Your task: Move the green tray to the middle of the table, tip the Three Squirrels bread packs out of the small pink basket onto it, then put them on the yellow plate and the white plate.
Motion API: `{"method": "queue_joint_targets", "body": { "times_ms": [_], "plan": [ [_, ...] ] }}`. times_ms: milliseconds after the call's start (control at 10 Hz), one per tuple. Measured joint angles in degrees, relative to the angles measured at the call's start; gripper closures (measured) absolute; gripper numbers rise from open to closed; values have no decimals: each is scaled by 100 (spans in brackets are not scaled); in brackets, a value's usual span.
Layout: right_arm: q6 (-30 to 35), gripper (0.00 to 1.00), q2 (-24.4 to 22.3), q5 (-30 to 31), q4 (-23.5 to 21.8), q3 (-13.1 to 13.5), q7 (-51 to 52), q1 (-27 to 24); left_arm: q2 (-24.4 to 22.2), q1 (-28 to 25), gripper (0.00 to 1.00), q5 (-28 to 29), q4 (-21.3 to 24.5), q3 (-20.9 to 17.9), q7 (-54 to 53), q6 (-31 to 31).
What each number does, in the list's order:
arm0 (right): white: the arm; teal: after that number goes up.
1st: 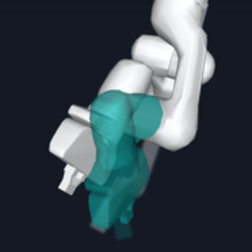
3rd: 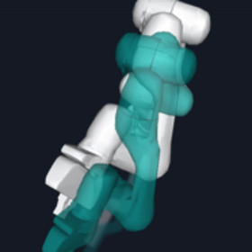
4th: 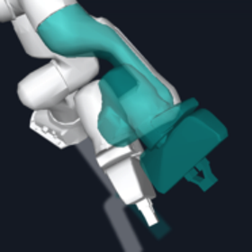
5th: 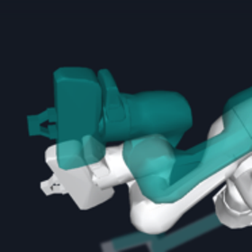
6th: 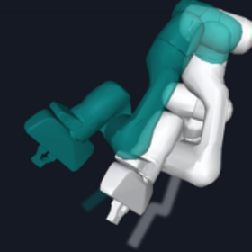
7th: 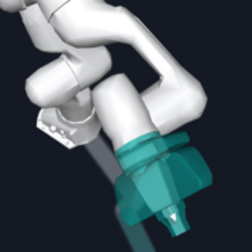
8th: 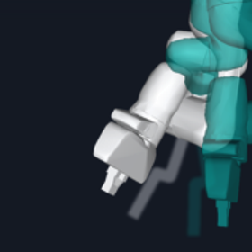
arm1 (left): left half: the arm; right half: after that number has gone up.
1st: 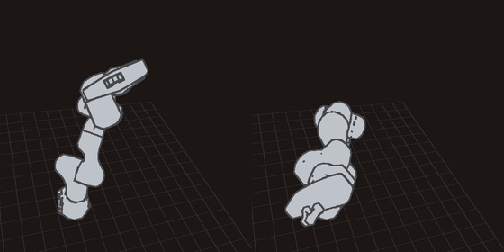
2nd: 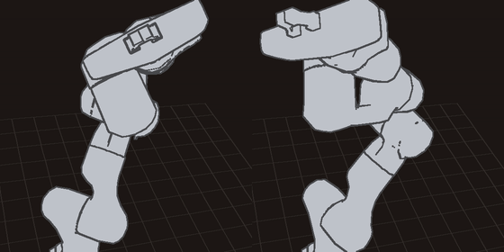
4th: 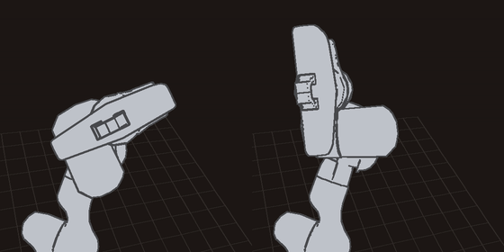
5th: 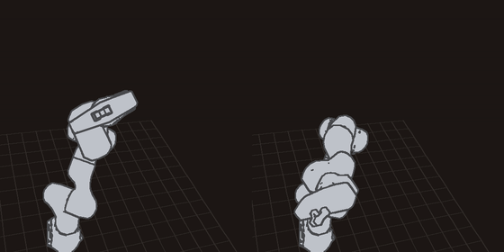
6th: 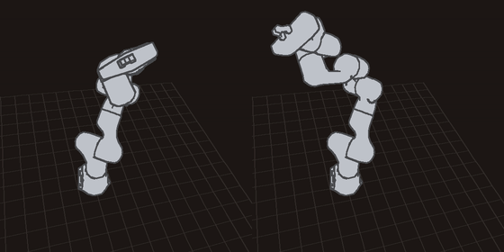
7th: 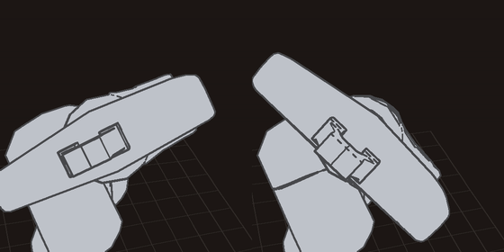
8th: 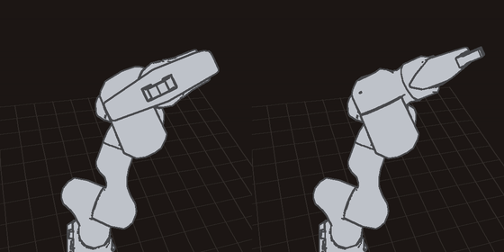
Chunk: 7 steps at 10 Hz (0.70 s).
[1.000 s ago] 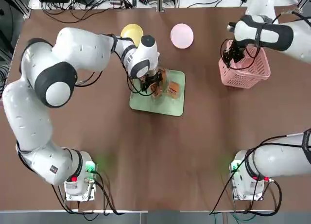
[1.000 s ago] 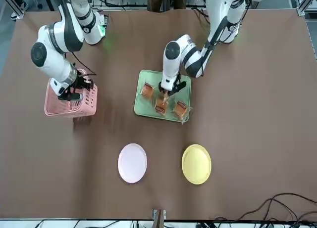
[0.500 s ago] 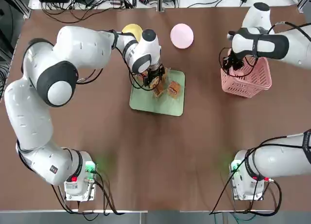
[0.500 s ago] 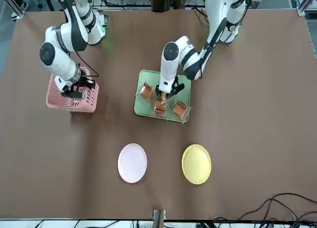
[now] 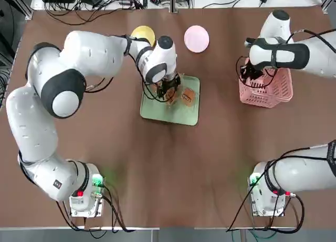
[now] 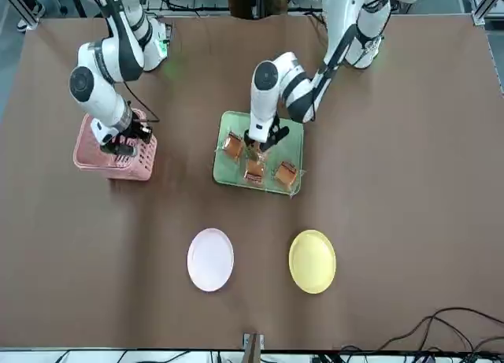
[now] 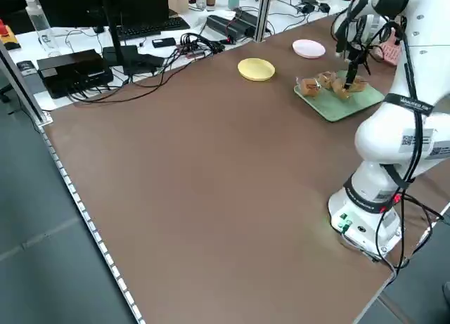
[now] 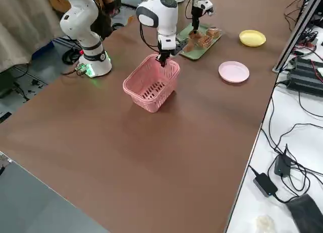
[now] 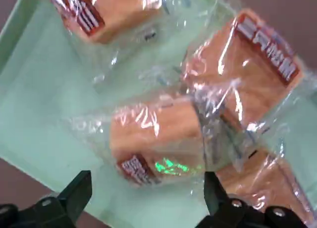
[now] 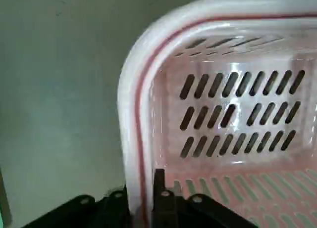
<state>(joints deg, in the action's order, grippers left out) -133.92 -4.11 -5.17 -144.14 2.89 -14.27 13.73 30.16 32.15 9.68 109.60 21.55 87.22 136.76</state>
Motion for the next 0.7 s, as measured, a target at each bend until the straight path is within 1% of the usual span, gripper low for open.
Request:
{"method": "queue_joint_targets", "body": {
  "times_ms": [200, 300, 400, 500, 600, 700],
  "plan": [
    [-2, 52, 0, 1, -1, 1, -16, 1, 159, 34, 0, 1, -1, -13, 10, 0],
    [-1, 42, 0, 3, -1, 2, -18, 5, 234, 32, 0, 2, -2, -42, 10, 0],
    [19, 39, 0, 4, 0, 1, -20, 19, 276, 30, 0, 2, -9, -89, 10, 2],
    [131, 28, -1, 8, 39, 9, -21, 29, 282, 28, 0, 2, -11, -148, 9, -2],
    [402, 14, -14, 21, 197, 66, -20, 36, 283, 26, 0, 2, -10, -204, -4, -48],
    [731, 12, -36, 55, 469, 187, 22, 36, 287, 22, 0, 2, -10, -244, -25, -174]
  ]
}}
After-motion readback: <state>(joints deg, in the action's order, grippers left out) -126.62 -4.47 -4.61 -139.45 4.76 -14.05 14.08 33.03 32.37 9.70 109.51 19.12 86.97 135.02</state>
